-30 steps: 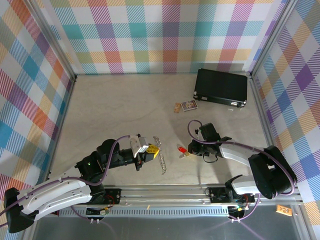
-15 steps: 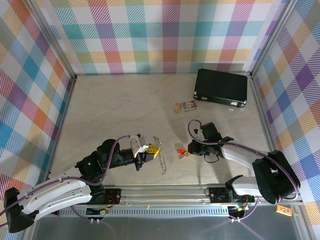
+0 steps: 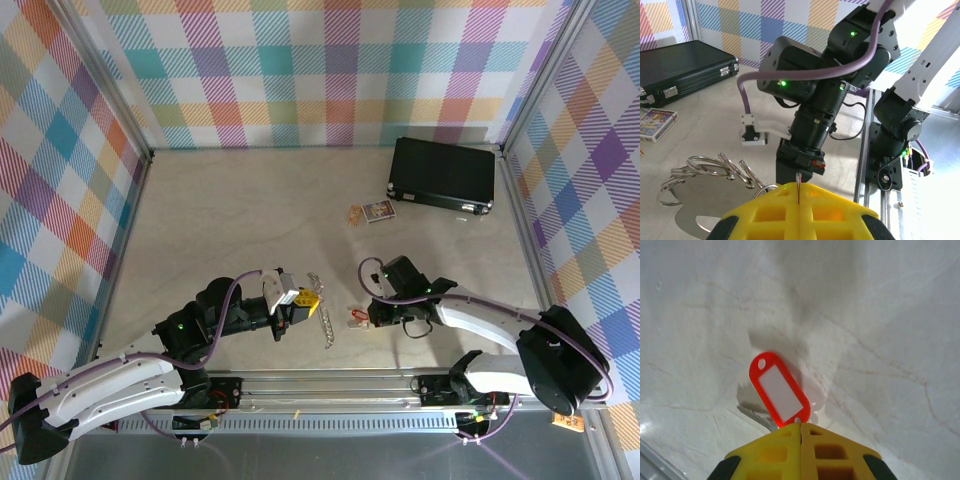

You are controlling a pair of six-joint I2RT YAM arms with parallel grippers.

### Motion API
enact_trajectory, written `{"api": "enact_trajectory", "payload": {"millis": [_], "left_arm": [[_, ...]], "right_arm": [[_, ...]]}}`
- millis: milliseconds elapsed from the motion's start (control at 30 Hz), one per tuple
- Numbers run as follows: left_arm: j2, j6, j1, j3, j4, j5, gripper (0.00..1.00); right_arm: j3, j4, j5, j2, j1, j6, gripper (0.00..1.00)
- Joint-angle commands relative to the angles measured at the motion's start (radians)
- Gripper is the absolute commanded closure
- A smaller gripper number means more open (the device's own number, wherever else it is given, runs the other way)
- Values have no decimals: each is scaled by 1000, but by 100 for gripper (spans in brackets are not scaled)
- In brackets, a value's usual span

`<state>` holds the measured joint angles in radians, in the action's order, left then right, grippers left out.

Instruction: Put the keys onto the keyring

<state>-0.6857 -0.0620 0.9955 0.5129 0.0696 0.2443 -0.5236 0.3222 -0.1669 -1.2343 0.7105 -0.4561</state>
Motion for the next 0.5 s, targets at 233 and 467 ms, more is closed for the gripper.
{"api": "enact_trajectory", "payload": {"millis": [233,467], "left_arm": [[9,17,11,-2,67,6,100],[28,25,11,-15,63,0,100]], "right_arm": [[-25,96,134,-3,134,-53,100],[-53,127,146,-21,153,-59,91]]}}
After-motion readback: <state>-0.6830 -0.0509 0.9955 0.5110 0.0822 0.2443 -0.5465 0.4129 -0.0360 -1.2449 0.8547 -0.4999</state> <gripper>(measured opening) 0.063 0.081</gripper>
